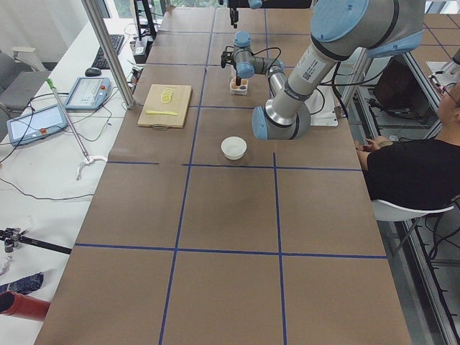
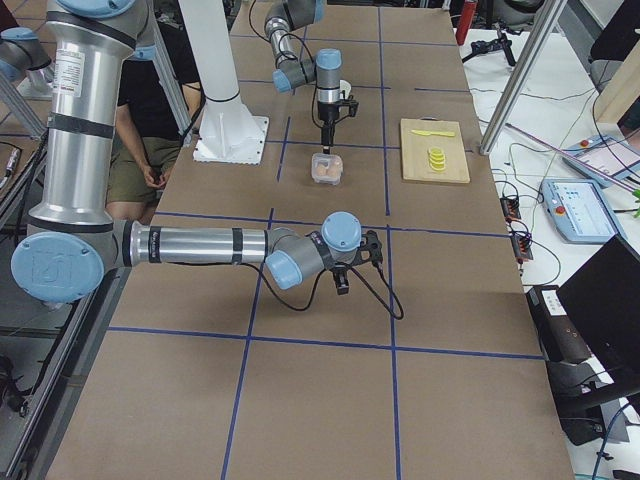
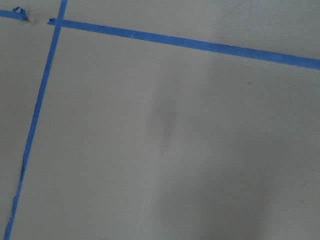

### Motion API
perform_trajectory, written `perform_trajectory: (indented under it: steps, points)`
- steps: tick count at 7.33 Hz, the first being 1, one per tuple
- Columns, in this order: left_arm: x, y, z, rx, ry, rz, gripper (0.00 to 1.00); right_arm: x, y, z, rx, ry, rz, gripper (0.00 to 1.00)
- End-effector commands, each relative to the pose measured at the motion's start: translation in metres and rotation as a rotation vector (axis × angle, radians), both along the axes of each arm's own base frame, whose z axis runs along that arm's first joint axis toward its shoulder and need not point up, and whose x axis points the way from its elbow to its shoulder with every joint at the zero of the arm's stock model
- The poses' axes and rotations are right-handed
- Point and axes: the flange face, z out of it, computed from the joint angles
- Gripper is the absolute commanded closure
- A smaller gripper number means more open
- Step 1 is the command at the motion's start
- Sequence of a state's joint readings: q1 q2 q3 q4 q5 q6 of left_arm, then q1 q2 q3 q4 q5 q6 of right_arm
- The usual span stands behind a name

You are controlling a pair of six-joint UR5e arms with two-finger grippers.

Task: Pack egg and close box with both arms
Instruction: 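Lower the egg into the empty carton cup and open the left gripper, then raise the left gripper away while the right gripper reaches toward the carton lid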

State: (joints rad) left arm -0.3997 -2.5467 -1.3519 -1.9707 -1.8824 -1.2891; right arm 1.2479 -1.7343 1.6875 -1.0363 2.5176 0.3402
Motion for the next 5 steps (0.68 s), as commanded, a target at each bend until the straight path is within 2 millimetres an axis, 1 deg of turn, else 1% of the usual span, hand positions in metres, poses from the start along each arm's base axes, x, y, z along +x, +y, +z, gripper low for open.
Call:
perform_trajectory:
  steps: [1, 2, 3, 4, 5]
  points:
    - [-0.017, -0.002, 0.011, 0.001, -0.002, -0.014, 0.09, -0.018, -0.003, -0.011, -0.064, -0.005, 0.021, 0.0]
    - [-0.043, -0.011, 0.037, -0.003, -0.012, -0.037, 0.09, -0.044, -0.01, -0.031, -0.079, -0.003, 0.039, 0.0]
    - [-0.079, -0.023, 0.068, -0.004, -0.061, -0.06, 0.09, -0.07, -0.016, -0.052, -0.092, -0.018, 0.069, 0.0]
    - [-0.122, -0.036, 0.094, 0.067, -0.102, -0.06, 0.1, -0.105, -0.023, -0.086, -0.131, -0.042, 0.093, 0.0]
    - [-0.16, -0.06, 0.121, 0.143, -0.151, -0.067, 0.1, -0.154, -0.014, -0.134, -0.162, -0.054, 0.131, 0.0]
